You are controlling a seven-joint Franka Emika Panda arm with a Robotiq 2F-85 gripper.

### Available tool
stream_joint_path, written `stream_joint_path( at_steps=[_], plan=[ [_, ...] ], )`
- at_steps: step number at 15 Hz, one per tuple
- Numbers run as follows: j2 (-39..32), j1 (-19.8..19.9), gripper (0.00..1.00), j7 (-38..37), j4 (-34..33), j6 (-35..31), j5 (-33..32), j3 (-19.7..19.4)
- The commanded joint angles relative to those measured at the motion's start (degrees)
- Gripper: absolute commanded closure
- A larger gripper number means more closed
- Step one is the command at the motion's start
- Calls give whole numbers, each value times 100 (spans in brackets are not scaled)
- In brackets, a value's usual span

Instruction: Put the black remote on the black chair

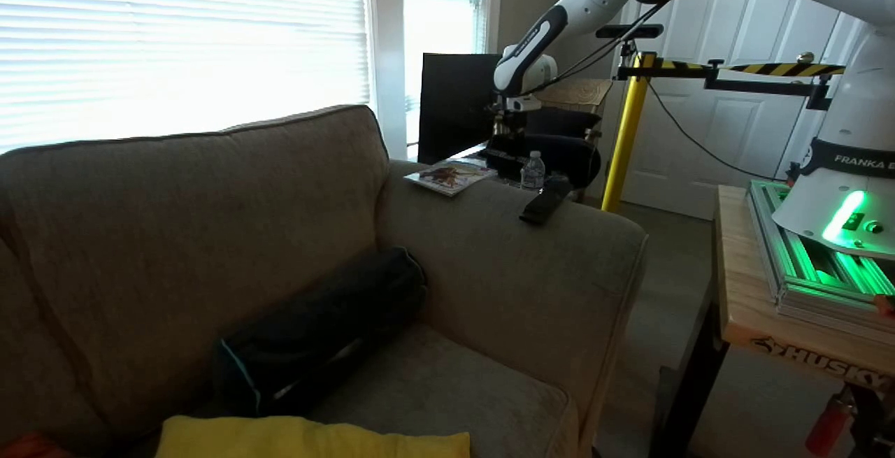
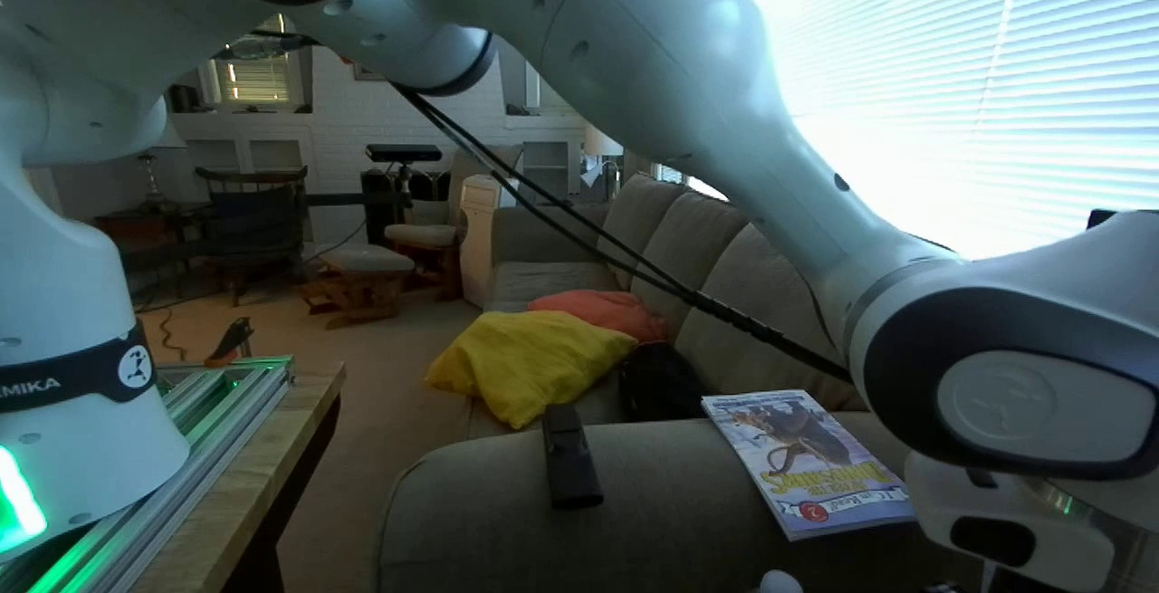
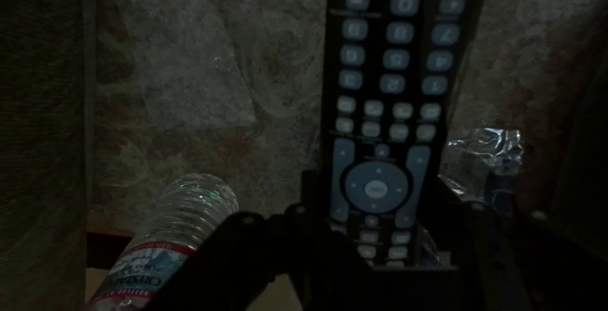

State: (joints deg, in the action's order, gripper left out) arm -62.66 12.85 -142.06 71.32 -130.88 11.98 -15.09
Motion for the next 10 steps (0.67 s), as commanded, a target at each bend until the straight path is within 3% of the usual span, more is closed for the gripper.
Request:
stream_joint_path(
  at_steps=[1, 2, 7, 8, 10],
  plan=[
    [-197, 50, 72, 112, -325, 264, -162, 32],
    [-57, 34, 47, 50, -53, 88, -65, 47],
    [-84, 32, 47, 63, -85, 138, -74, 48],
    [-139, -17, 72, 31, -108, 126, -130, 9],
    [-333, -87, 72, 4, -249, 191, -183, 16]
  ],
)
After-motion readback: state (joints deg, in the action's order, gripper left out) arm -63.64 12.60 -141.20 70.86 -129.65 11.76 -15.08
